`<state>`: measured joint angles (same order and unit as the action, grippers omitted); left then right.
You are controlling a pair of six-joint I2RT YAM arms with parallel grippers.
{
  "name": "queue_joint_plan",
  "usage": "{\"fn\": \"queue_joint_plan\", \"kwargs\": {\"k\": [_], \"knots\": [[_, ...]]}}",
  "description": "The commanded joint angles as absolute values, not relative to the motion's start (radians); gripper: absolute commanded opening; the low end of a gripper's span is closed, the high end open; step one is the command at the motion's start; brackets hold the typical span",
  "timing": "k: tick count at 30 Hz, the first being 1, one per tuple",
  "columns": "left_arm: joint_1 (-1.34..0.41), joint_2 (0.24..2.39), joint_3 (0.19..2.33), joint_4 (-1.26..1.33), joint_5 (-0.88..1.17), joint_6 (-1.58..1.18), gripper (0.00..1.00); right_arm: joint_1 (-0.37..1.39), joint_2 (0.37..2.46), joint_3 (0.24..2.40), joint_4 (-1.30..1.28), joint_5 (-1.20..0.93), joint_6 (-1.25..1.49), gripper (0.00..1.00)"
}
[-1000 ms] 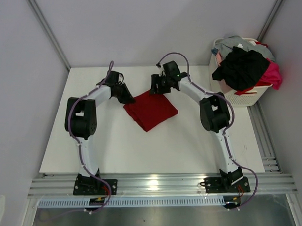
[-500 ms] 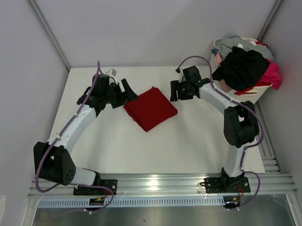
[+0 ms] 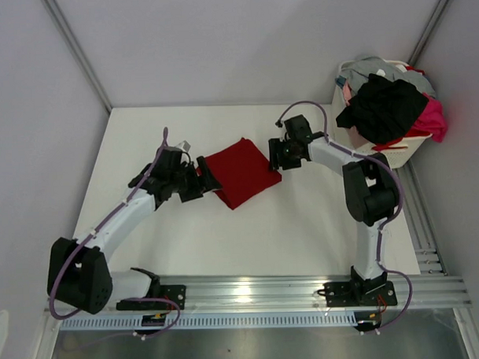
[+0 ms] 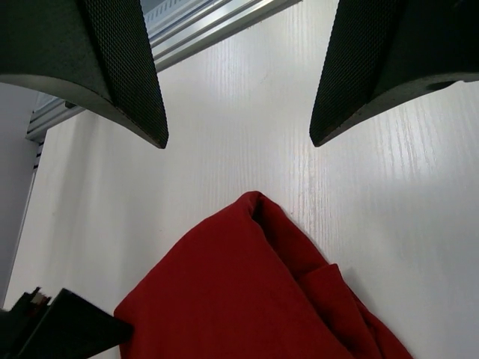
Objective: Fold and stack the t-shirts
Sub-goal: Put the neatly folded tshirt into the corner of the board with the left arm
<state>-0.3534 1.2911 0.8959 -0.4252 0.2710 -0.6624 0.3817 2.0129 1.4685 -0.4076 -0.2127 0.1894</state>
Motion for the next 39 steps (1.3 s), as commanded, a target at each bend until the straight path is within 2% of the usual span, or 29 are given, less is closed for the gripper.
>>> {"fn": "queue_joint_plan", "kwargs": {"k": [1,6,15,22,24,27,29,31,34,36,39], "knots": [[-0.362,1.236,0.867,-0.405,0.250,-0.678,0.82,0.387,2.019,1.401,-0.373,-0.227,0.210,0.61],[-0.361,1.262,0.877,-0.402,0.250,-0.661,0.85,0.402,1.941,1.284,-0.334,-0.245,0.262,0.56],[-0.331,1.414,0.966,-0.391,0.212,-0.609,0.85,0.566,1.734,1.050,-0.203,-0.207,0.400,0.48],[-0.273,1.529,1.077,-0.428,0.207,-0.513,0.82,0.607,1.721,1.063,-0.224,-0.176,0.428,0.49],[-0.250,1.558,1.109,-0.451,0.213,-0.468,0.81,0.604,1.688,1.084,-0.264,-0.163,0.419,0.55],[-0.227,1.607,1.176,-0.491,0.241,-0.427,0.77,0.603,1.632,1.159,-0.360,-0.160,0.403,0.70],[-0.221,1.656,1.252,-0.523,0.238,-0.399,0.75,0.604,1.542,1.205,-0.403,-0.163,0.403,0.81],[-0.221,1.701,1.296,-0.529,0.235,-0.397,0.75,0.601,1.432,1.219,-0.454,-0.157,0.411,0.86],[-0.221,1.741,1.321,-0.534,0.233,-0.410,0.77,0.574,1.324,1.209,-0.508,-0.140,0.420,0.89],[-0.221,1.776,1.324,-0.537,0.235,-0.417,0.85,0.548,1.237,1.187,-0.552,-0.150,0.428,0.89],[-0.221,1.805,1.313,-0.517,0.256,-0.423,0.89,0.514,1.143,1.152,-0.600,-0.127,0.425,0.90]]}}
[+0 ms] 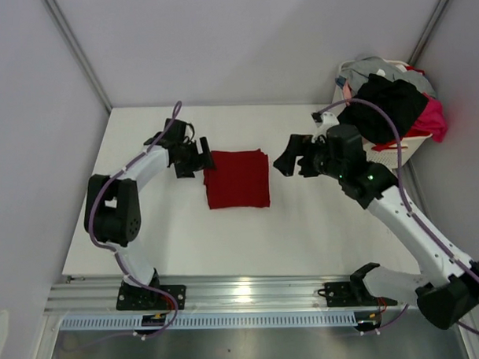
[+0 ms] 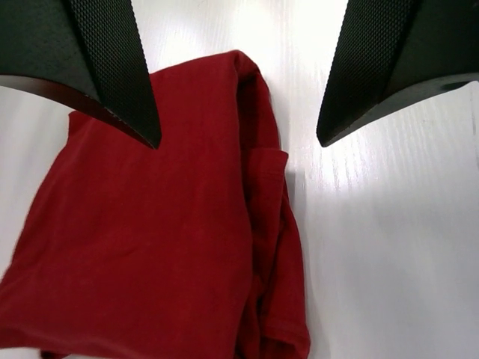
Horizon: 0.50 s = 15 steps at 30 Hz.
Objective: Fold and stack the t-shirts
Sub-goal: Put the neatly folded tshirt into the corner of the board with the left arm
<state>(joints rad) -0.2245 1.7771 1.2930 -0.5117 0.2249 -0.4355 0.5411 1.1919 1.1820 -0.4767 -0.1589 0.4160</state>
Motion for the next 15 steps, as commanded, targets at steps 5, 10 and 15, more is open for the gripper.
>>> {"fn": "queue_joint_plan", "kwargs": {"k": [5,10,15], "knots": [[-0.221,1.838,1.295,-0.473,0.336,-0.445,0.89,0.476,1.068,1.068,-0.624,-0.124,0.437,0.90],[-0.219,1.890,1.289,-0.445,0.371,-0.475,0.88,0.472,1.037,1.057,-0.633,-0.120,0.442,0.90],[-0.221,1.934,1.261,-0.416,0.373,-0.500,0.89,0.474,1.016,1.068,-0.663,-0.107,0.439,0.90]]}}
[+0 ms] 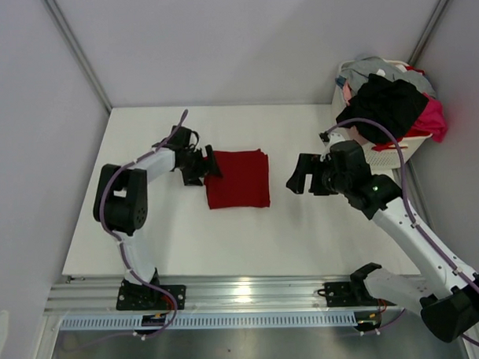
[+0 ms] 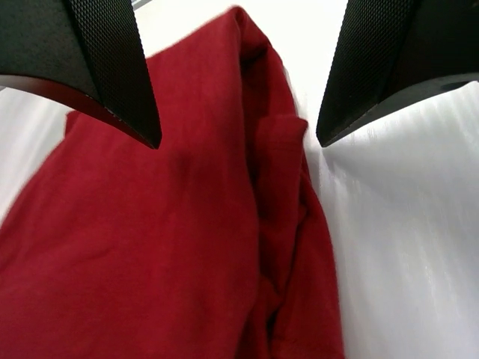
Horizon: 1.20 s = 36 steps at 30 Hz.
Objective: Fold and stack the t-shirts
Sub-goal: Put the neatly folded tshirt into the corner of the board with the left arm
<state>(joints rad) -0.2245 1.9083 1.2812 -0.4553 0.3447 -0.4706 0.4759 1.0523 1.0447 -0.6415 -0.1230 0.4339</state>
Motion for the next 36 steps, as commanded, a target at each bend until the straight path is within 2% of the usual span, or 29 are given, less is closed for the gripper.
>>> {"fn": "queue_joint_plan", "kwargs": {"k": [1,4,7,8,10,12,14,15,22,31,34,36], "knots": [[-0.221,1.934,1.253,-0.408,0.373,-0.503,0.89,0.474,1.005,1.068,-0.670,-0.103,0.440,0.90],[-0.221,1.940,1.226,-0.371,0.377,-0.517,0.87,0.472,0.991,1.066,-0.686,-0.094,0.442,0.90],[-0.221,1.954,1.218,-0.348,0.393,-0.523,0.72,0.472,0.980,1.066,-0.696,-0.091,0.448,0.89],[-0.221,1.951,1.213,-0.339,0.396,-0.525,0.51,0.472,0.974,1.066,-0.696,-0.089,0.449,0.88],[-0.221,1.950,1.212,-0.333,0.388,-0.528,0.31,0.474,0.968,1.068,-0.698,-0.086,0.454,0.88],[-0.221,1.953,1.219,-0.342,0.388,-0.525,0.25,0.472,0.962,1.068,-0.703,-0.081,0.457,0.88],[-0.221,1.953,1.223,-0.342,0.387,-0.522,0.03,0.474,0.956,1.066,-0.707,-0.072,0.465,0.87],[-0.219,1.954,1.226,-0.350,0.385,-0.514,0.01,0.474,0.951,1.066,-0.709,-0.072,0.463,0.87],[-0.163,1.939,1.327,-0.452,0.436,-0.414,0.00,0.474,0.942,1.086,-0.735,-0.055,0.466,0.87],[0.044,2.058,1.719,-0.669,0.384,-0.249,0.00,0.462,1.012,1.137,-0.735,-0.026,0.408,0.88],[0.122,2.178,2.013,-0.782,0.316,-0.169,0.01,0.446,1.043,1.129,-0.721,-0.023,0.402,0.89],[0.150,2.270,2.092,-0.831,0.257,-0.149,0.00,0.430,1.054,1.108,-0.707,-0.023,0.402,0.89]]}}
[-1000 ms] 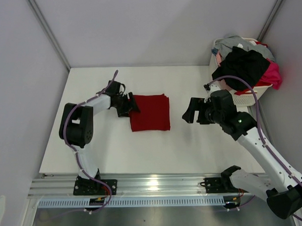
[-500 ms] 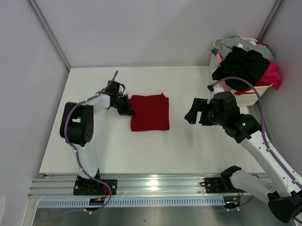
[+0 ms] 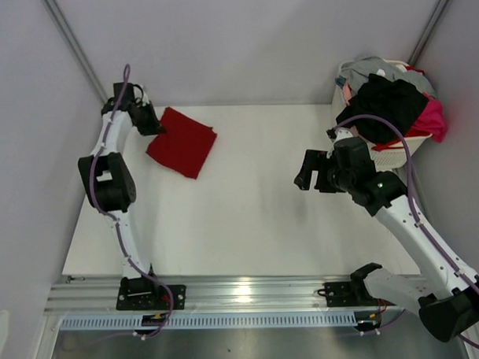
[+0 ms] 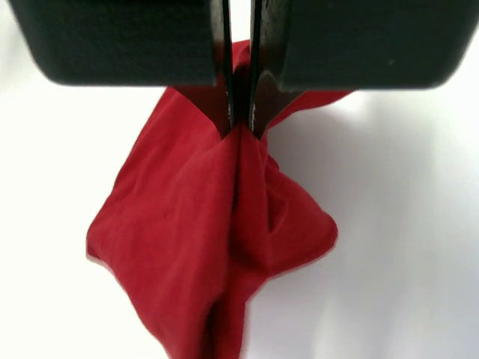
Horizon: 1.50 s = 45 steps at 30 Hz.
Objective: Fold and stack the t-shirts
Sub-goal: Put the neatly folded tshirt into the corner of the board with the left arm
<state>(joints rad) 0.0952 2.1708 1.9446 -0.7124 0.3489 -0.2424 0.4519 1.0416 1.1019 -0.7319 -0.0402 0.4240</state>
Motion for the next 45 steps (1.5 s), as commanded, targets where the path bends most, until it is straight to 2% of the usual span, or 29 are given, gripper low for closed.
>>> {"fn": "queue_joint_plan", "kwargs": {"k": [1,7,13,21,22,24,26,29,30,31,34,35,39,45], "knots": [[0.175,2.295,2.179,-0.831,0.238,-0.134,0.00,0.425,1.060,1.098,-0.703,-0.026,0.400,0.89],[0.303,2.483,2.472,-0.871,0.198,-0.220,0.00,0.387,1.112,1.075,-0.698,-0.018,0.391,0.89],[0.357,2.482,2.496,-0.753,0.212,-0.269,0.00,0.373,1.180,1.069,-0.660,-0.054,0.393,0.89],[0.359,2.500,2.488,-0.715,-0.041,-0.195,0.01,0.373,1.244,1.065,-0.630,-0.094,0.408,0.88],[0.364,2.506,2.487,-0.706,-0.038,-0.193,0.05,0.373,1.246,1.068,-0.634,-0.095,0.405,0.88],[0.368,2.514,2.490,-0.693,-0.023,-0.174,0.20,0.373,1.250,1.072,-0.630,-0.100,0.403,0.88],[0.368,2.532,2.508,-0.683,-0.017,-0.163,0.28,0.371,1.259,1.075,-0.621,-0.106,0.406,0.88],[0.368,2.536,2.533,-0.681,-0.046,-0.163,0.30,0.373,1.275,1.083,-0.615,-0.127,0.416,0.88],[0.368,2.528,2.525,-0.675,-0.081,-0.155,0.40,0.377,1.276,1.091,-0.618,-0.130,0.416,0.89],[0.367,2.522,2.522,-0.673,-0.110,-0.155,0.63,0.382,1.275,1.094,-0.618,-0.132,0.416,0.90],[0.379,2.468,2.465,-0.664,-0.140,-0.166,0.83,0.394,1.262,1.100,-0.611,-0.137,0.417,0.91],[0.380,2.448,2.430,-0.658,-0.138,-0.167,0.95,0.396,1.247,1.101,-0.600,-0.141,0.417,0.92],[0.382,2.307,2.295,-0.623,-0.115,-0.199,0.99,0.406,1.204,1.117,-0.580,-0.147,0.413,0.97],[0.310,1.918,1.826,-0.473,-0.081,-0.230,0.99,0.434,1.126,1.109,-0.509,-0.170,0.402,1.00]]}}
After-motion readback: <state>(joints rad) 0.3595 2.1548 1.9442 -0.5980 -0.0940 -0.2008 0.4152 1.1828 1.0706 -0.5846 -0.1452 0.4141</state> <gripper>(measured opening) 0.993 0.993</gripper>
